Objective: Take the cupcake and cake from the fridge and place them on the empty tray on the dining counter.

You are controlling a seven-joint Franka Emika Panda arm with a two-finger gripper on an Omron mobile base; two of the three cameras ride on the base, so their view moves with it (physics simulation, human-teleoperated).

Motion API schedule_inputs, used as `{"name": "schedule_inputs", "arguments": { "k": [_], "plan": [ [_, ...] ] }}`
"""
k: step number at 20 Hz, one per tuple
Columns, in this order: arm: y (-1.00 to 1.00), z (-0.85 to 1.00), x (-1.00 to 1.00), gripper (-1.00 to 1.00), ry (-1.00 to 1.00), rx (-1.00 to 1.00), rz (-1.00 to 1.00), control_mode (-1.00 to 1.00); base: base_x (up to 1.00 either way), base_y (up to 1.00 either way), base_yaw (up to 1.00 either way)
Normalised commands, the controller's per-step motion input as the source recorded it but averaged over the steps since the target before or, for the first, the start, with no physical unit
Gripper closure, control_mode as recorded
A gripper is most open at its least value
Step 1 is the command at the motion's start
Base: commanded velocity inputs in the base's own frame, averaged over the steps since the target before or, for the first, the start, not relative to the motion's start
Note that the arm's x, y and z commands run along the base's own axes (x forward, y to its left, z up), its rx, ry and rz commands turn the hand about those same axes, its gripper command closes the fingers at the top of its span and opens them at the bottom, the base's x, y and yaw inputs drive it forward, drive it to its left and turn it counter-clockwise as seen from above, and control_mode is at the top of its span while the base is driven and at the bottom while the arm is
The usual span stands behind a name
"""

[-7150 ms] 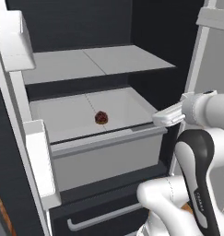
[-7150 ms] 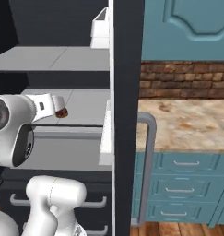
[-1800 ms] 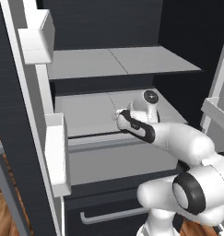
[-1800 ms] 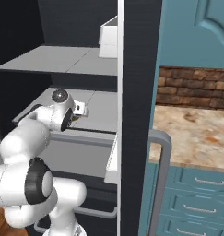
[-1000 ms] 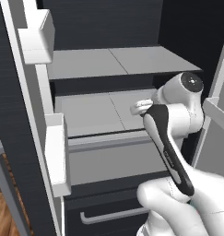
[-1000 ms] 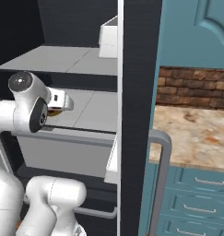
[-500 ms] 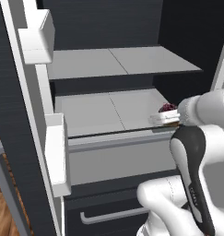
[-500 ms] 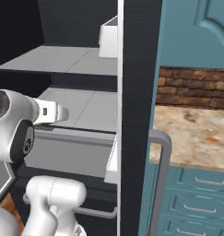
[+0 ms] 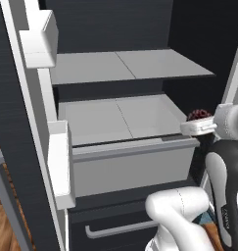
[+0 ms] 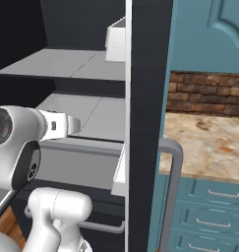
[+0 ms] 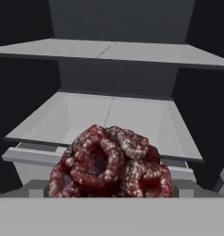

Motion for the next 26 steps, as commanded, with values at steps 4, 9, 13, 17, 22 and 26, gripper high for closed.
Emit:
{"name": "schedule_inputs", "arguments": {
  "k": [4, 9, 13, 17, 22, 26],
  "plan": [
    [0.00, 0.00, 0.00, 1.00, 0.00, 0.00, 0.00, 1.00, 0.09, 0.04, -0.01],
    [0.00, 0.00, 0.00, 1.00, 0.00, 0.00, 0.00, 1.00, -0.50, 0.00, 0.01],
    [0.00, 0.00, 0.00, 1.00, 0.00, 0.00, 0.00, 1.00, -0.63, 0.00, 0.07],
    [0.00, 0.00, 0.00, 1.00, 0.00, 0.00, 0.00, 1.00, -0.29, 0.00, 0.27],
    [0.00, 0.00, 0.00, 1.00, 0.00, 0.00, 0.00, 1.00, -0.21, -0.12, 0.45],
    [0.00, 0.00, 0.00, 1.00, 0.00, 0.00, 0.00, 1.00, -0.45, -0.30, 0.47]
  ]
}}
